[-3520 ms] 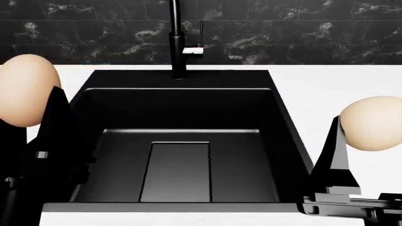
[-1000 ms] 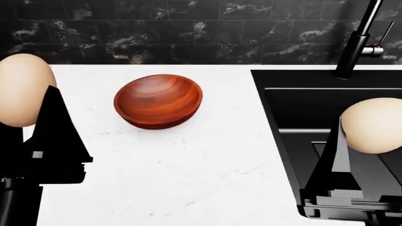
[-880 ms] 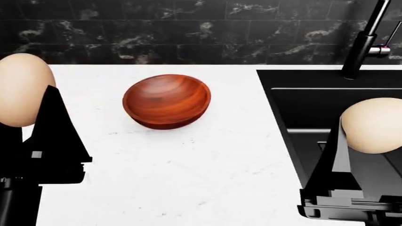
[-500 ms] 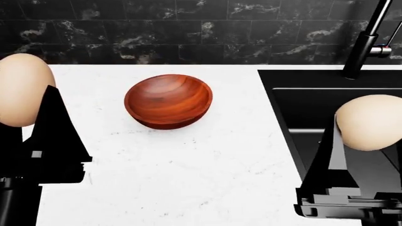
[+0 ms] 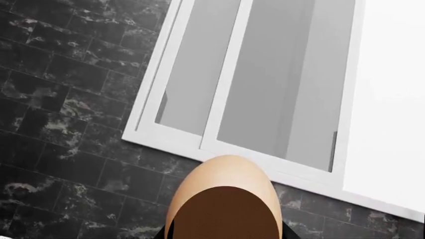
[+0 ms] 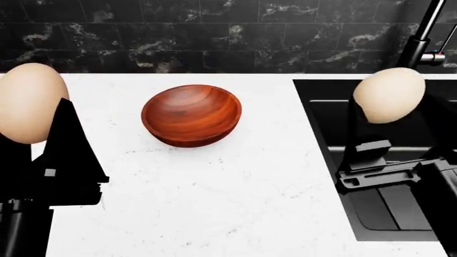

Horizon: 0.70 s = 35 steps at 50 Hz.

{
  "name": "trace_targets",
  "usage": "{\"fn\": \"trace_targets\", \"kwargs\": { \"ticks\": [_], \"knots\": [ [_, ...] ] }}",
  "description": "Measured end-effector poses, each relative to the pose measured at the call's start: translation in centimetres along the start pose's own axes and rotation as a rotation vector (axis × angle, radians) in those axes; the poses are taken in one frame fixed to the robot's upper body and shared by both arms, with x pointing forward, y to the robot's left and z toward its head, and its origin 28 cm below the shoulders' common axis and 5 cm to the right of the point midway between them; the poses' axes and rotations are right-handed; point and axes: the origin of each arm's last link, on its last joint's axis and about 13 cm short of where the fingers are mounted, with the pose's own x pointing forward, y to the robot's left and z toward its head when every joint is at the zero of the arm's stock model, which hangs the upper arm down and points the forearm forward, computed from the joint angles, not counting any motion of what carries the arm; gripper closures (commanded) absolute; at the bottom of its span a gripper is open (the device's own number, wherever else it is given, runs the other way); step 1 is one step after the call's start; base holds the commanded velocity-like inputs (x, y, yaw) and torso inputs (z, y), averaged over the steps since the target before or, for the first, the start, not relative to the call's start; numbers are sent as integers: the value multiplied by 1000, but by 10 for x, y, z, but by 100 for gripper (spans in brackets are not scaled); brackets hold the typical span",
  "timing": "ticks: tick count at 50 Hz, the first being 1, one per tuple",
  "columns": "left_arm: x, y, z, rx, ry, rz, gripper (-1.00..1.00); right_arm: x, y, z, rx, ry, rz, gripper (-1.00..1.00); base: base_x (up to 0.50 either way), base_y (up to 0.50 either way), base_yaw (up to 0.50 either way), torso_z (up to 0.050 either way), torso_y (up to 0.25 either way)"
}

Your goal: Place the eggs and milk next to the bowl.

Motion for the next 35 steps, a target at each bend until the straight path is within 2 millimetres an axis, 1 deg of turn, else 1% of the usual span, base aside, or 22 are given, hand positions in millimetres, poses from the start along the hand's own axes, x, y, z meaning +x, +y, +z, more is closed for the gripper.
{"fn": "trace_targets", "kwargs": {
  "ticks": [8, 15, 28, 35],
  "knots": [
    [0, 0, 0, -1, 2, 0, 100, 14, -6, 5, -24, 116, 73, 100, 0, 0, 0, 0, 0],
    [1, 0, -1, -1, 3, 1, 100, 28, -9, 6, -42, 198, 145, 100, 0, 0, 0, 0, 0],
    [1, 0, -2, 0, 7, 0, 100, 57, -11, -2, -49, 294, 256, 100, 0, 0, 0, 0, 1],
    [1, 0, -2, 0, 6, 0, 100, 73, -11, -10, -55, 338, 304, 100, 0, 0, 0, 0, 0]
  ]
}}
